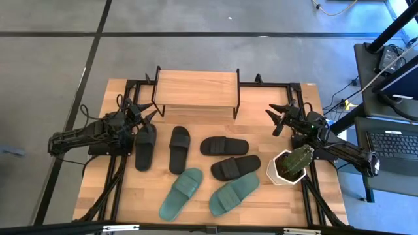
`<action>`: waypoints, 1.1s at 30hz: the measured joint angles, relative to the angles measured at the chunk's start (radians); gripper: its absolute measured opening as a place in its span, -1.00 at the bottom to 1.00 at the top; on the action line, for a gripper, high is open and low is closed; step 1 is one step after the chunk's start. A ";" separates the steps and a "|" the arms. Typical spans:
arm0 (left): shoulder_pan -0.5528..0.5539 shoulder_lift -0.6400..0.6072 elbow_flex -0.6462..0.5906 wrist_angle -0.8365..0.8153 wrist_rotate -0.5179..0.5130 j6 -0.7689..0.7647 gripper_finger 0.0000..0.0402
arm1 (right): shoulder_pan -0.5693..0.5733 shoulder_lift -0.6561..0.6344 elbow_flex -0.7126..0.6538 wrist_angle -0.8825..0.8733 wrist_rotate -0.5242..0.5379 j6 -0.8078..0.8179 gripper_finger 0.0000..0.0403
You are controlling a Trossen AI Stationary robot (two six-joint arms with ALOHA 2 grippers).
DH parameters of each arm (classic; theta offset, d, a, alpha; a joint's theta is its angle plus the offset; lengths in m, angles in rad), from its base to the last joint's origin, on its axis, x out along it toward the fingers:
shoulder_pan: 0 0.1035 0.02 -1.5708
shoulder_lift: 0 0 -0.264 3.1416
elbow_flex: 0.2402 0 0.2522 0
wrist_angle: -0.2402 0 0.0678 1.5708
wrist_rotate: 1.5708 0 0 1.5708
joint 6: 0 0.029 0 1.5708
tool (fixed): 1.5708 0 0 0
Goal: Pick and place slides into the shelf
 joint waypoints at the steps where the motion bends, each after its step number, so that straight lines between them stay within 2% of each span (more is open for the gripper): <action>1: 0.000 0.000 0.000 0.000 0.000 0.000 -0.14 | 0.000 0.000 0.000 0.000 0.000 -0.001 -0.24; 33: 0.000 0.000 0.000 0.000 0.000 0.000 -0.14 | 0.000 0.000 0.000 0.000 0.000 -0.032 -0.24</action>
